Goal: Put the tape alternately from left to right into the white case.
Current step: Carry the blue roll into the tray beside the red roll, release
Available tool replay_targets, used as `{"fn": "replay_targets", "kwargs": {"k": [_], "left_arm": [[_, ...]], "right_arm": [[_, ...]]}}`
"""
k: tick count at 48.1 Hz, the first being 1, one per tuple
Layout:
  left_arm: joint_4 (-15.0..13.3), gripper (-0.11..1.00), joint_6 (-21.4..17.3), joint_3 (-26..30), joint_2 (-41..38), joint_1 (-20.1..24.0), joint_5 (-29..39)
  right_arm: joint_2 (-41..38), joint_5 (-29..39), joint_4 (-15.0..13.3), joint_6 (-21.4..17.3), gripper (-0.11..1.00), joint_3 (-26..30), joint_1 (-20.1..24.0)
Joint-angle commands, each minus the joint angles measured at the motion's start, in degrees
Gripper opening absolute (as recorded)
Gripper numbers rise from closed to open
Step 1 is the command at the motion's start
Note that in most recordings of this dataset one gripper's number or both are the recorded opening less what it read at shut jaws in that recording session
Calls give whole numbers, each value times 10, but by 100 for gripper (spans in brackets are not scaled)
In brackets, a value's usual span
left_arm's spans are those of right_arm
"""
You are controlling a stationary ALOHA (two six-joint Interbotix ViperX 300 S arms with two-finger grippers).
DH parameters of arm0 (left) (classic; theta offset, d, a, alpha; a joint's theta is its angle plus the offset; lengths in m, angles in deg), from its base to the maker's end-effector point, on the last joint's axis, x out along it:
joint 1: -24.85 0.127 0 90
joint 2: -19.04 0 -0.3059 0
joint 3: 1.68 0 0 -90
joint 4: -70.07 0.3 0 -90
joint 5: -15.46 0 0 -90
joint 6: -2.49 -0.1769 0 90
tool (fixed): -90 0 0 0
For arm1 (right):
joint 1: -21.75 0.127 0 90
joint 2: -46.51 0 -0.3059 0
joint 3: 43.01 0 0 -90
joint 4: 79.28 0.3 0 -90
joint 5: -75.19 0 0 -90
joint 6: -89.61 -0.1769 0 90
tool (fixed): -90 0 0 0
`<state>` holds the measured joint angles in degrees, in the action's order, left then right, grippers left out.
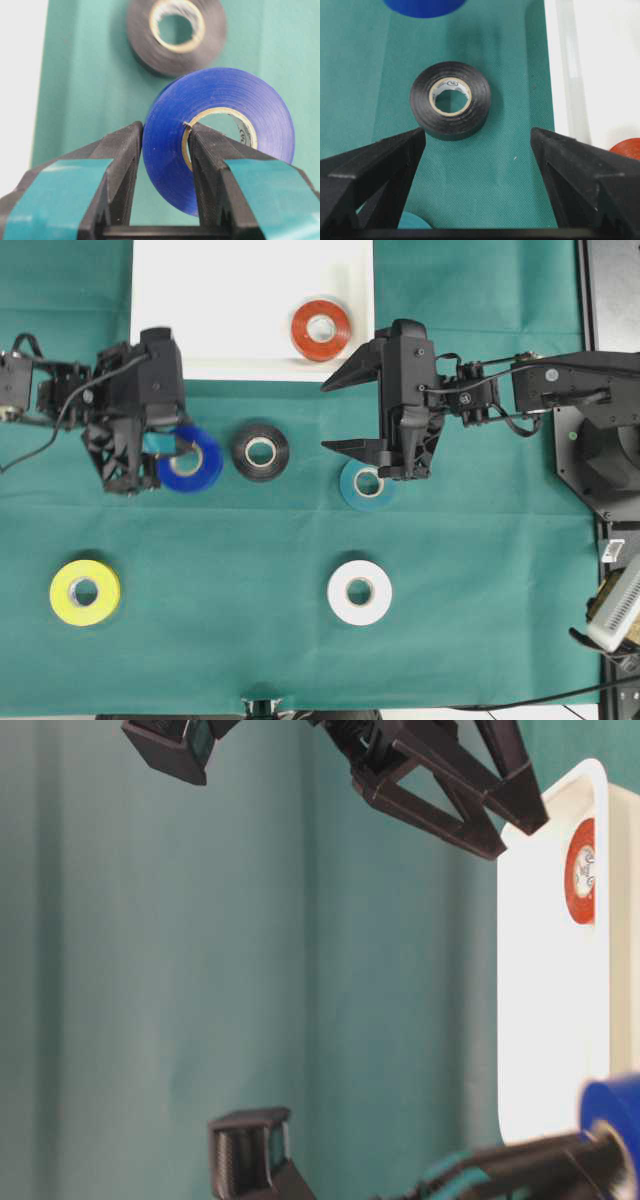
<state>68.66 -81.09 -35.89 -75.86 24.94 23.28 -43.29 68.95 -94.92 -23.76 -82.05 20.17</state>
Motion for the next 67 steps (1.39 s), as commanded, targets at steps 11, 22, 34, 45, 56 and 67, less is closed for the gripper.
{"fn": "replay_targets", "kwargs": {"k": [11,22,34,45,56,67], "left_arm": [[1,28,-33,49,-1,68,-7],[1,28,-35,81,-38,120,-15],[1,28,-62,119,-83,165,-21],[1,28,-77,149,-124,187,-28],[1,28,-77,170,-156,189,-28],[1,28,-78,170,-163,189,-28]], "right_arm": [[5,-4,-1,-1,81,4,1],[5,-5,-1,-1,81,2,1],[5,-5,-1,-3,81,0,1],[5,-6,-1,-3,81,0,1],[5,-6,-1,-3,81,-1,1],[5,-6,-2,-3,81,0,1]]}}
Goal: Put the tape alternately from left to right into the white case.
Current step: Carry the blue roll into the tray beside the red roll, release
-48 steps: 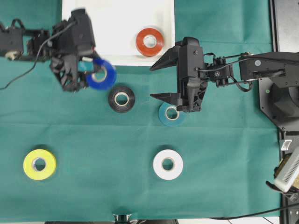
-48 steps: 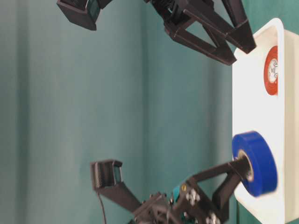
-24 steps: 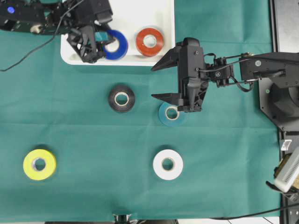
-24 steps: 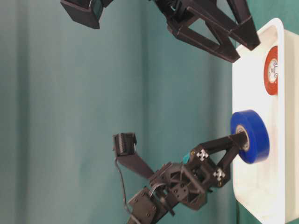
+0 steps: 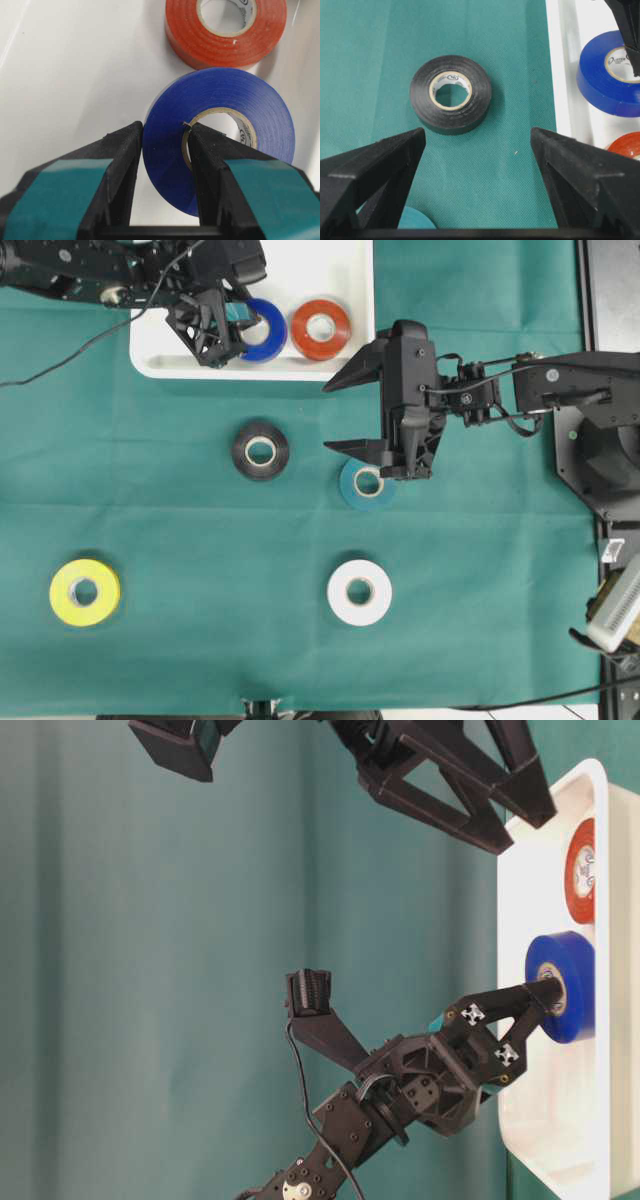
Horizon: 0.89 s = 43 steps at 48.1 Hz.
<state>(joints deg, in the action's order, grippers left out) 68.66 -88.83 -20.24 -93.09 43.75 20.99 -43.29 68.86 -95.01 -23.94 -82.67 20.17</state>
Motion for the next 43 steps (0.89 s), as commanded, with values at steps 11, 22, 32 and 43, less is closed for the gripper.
{"fn": "replay_targets", "kwargs": {"k": [11,22,32,43], "left_arm": [[1,47,1,11,11,1,-5],[1,98,1,11,16,1,-5],[1,99,1,10,21,1,-5],[1,99,1,4,29,0,-4]], "right_arm": [[5,-10,-1,1,81,6,1],[5,-11,0,1,81,6,1],[5,-10,0,1,81,5,1],[5,-11,0,1,81,4,1]]}}
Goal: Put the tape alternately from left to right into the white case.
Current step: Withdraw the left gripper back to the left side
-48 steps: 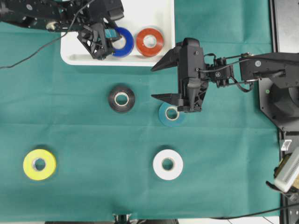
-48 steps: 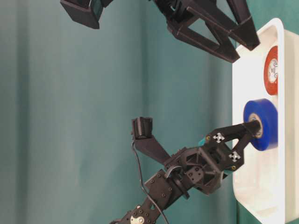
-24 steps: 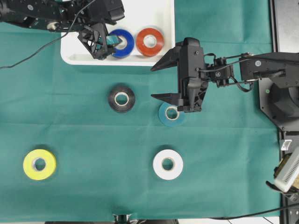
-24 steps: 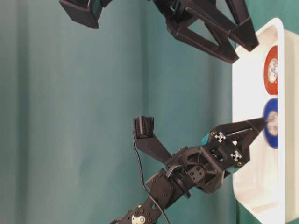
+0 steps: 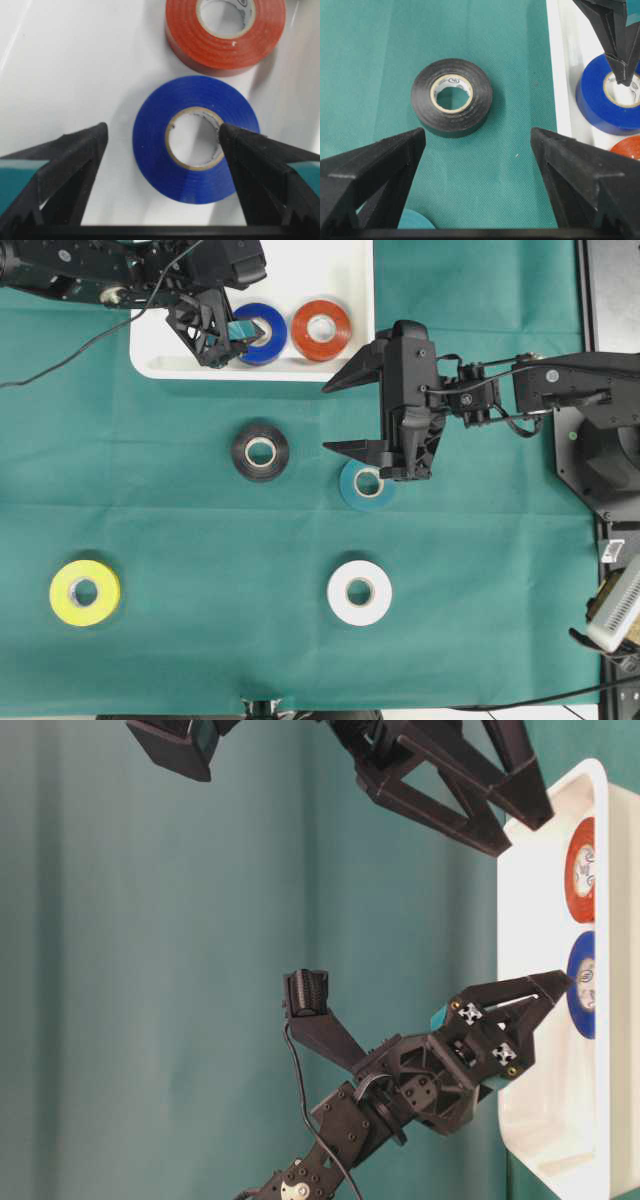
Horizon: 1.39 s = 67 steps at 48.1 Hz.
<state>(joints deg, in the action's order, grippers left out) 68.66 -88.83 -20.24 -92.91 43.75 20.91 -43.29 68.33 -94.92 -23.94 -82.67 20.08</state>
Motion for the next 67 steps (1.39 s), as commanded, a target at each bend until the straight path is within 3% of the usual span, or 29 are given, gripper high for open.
{"fn": "replay_targets", "kwargs": {"k": [1,47,67], "left_arm": [[1,99,1,3,29,-1,-2],[1,98,3,-165,225,-114,-5],[1,98,3,-228,278,-185,-70]], "right_arm": [[5,-4,-1,1,81,4,2],[5,-4,-1,1,81,3,2],[5,-4,-1,1,81,2,2]]}}
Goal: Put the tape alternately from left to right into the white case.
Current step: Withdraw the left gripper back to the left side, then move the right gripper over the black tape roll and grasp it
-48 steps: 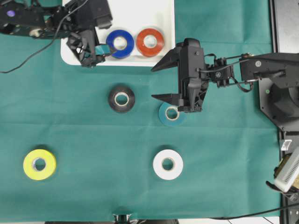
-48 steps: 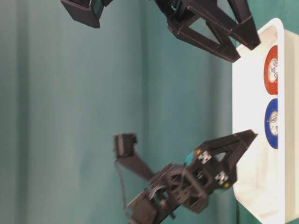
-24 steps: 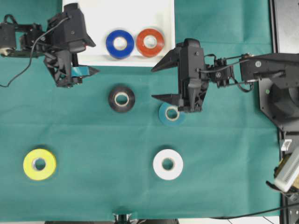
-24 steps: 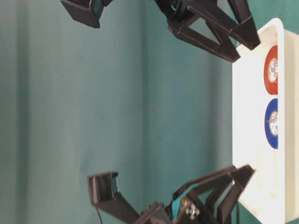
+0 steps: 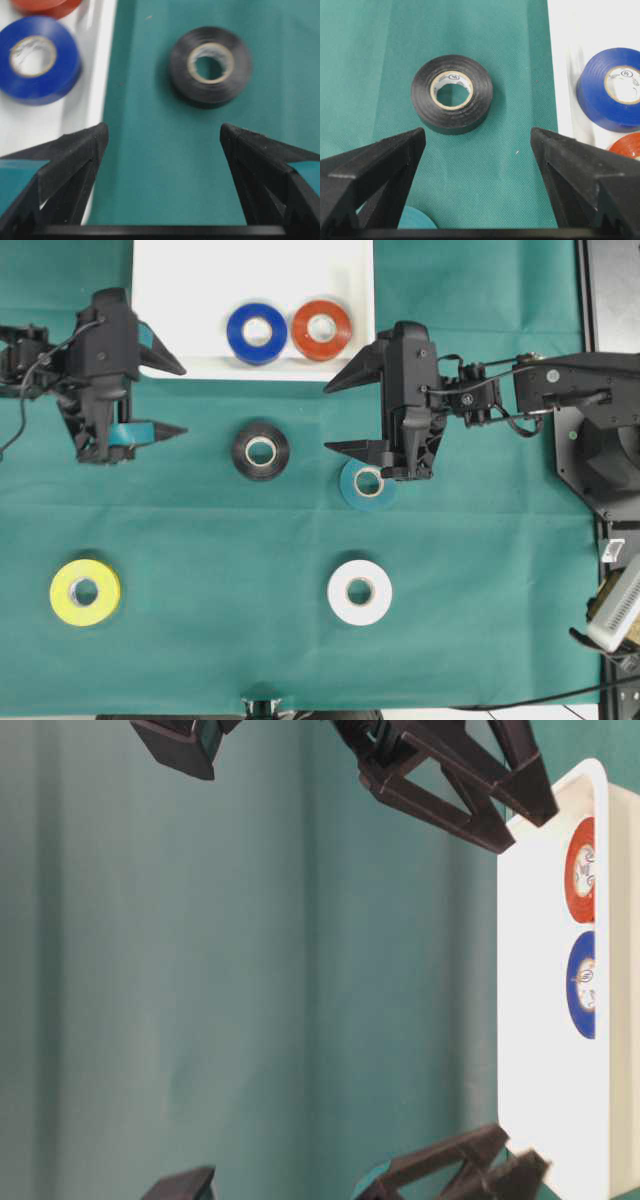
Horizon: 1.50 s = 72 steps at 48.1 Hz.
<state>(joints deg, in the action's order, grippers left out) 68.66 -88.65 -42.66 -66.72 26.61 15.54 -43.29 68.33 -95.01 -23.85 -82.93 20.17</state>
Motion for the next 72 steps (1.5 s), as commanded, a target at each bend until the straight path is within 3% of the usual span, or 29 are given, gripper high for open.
{"fn": "replay_targets", "kwargs": {"k": [1,15,34,61,72], "left_arm": [[1,98,1,-6,17,-17,-20],[1,98,2,-39,26,-54,-62],[1,98,2,-46,26,-56,-79],[0,98,3,-47,22,-55,-79],[0,98,3,-47,22,-55,-79]], "right_arm": [[5,-5,0,0,81,4,1],[5,-4,-1,0,81,4,1],[-13,-7,-1,-3,81,14,2],[-138,101,-1,-2,81,133,52],[-177,115,0,-1,81,171,58]]}}
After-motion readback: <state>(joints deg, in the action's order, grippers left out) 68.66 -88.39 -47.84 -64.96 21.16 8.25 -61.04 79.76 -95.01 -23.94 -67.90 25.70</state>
